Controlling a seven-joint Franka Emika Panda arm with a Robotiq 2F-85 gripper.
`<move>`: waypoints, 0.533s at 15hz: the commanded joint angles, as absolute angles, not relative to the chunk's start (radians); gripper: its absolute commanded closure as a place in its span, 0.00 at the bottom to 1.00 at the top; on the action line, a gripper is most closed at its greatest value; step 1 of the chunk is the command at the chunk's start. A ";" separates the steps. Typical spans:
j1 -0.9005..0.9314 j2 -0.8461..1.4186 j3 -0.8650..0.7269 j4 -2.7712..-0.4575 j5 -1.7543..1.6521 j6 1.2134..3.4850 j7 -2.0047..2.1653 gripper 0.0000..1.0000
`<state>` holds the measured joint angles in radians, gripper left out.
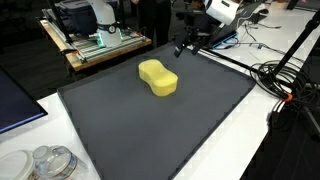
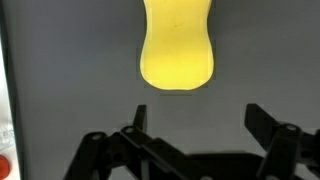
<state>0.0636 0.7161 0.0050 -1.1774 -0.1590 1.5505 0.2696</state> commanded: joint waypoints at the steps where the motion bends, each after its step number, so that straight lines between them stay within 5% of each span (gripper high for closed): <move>1: 0.078 0.717 -0.014 -1.175 -0.147 1.549 0.263 0.00; 8: -0.039 0.758 -0.013 -1.218 -0.088 1.635 0.093 0.00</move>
<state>0.0197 0.7633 -0.0121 -1.1769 -0.1476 1.5939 0.1784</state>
